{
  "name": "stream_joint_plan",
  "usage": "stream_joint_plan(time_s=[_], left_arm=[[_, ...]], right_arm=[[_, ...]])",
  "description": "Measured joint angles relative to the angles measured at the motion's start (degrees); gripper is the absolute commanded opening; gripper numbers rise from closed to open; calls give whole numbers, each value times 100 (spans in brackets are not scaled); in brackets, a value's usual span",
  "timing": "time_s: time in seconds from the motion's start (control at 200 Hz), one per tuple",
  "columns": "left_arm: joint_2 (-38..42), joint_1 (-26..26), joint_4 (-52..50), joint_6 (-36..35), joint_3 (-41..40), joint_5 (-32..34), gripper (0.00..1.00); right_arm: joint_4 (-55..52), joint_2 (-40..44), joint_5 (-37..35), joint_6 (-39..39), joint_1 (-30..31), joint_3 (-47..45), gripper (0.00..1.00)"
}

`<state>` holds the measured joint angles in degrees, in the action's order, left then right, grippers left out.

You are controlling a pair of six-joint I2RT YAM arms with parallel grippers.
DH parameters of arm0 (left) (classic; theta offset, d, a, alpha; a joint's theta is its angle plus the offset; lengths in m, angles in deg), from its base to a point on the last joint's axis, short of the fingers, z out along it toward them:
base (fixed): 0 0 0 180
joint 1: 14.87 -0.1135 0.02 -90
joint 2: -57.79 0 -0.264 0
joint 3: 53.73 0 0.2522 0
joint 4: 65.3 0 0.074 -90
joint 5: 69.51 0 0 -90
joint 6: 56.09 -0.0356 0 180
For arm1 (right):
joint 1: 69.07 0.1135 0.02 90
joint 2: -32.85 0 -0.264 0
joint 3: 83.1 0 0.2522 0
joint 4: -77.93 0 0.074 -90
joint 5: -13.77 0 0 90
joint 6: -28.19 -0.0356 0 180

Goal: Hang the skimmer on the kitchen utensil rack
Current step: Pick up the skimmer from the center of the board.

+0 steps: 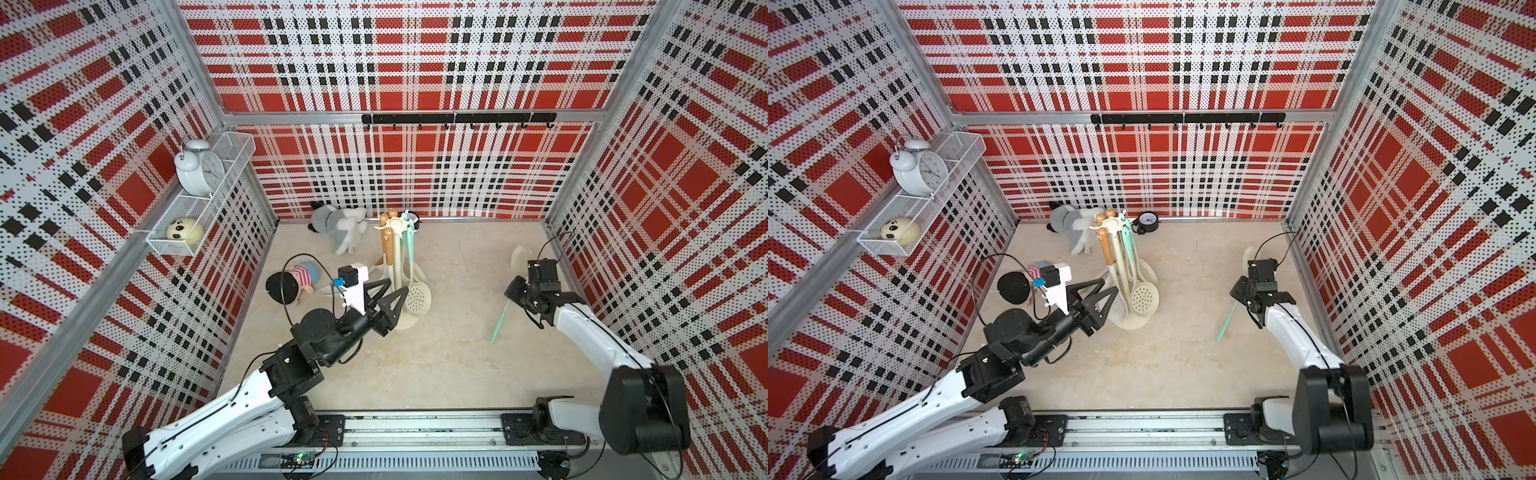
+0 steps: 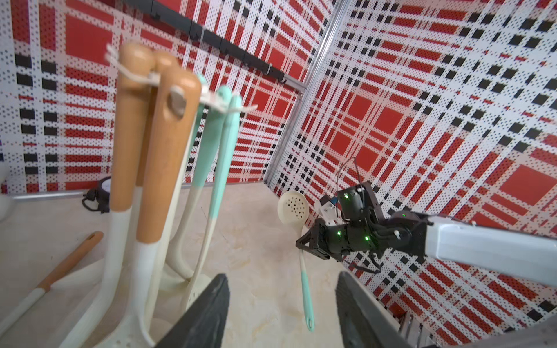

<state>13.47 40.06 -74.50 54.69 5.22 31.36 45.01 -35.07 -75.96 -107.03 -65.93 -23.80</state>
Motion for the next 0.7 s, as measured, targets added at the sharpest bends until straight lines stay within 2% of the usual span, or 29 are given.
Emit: stream_joint_plan(time_s=[0.17, 0.291, 0.491, 0.601, 0.701], left_arm=[[-592, 334, 0, -168, 920, 90, 60], [-1049, 367, 153, 42, 1255, -13, 63], [-1923, -334, 623, 866, 1856, -1119, 63], [-2385, -374, 710, 1102, 2455, -1523, 63], [-2640, -356, 850, 1305, 2820, -1801, 65]], right_arm=[[1545, 1493, 678, -1311, -4, -382, 0], [3136, 2011, 979, -2393, -4, -925, 0], [5517, 1596, 1095, -3904, 9, -1200, 0], [6614, 1279, 922, -4461, 129, -1134, 0], [7086, 1169, 656, -4627, 378, -918, 0]])
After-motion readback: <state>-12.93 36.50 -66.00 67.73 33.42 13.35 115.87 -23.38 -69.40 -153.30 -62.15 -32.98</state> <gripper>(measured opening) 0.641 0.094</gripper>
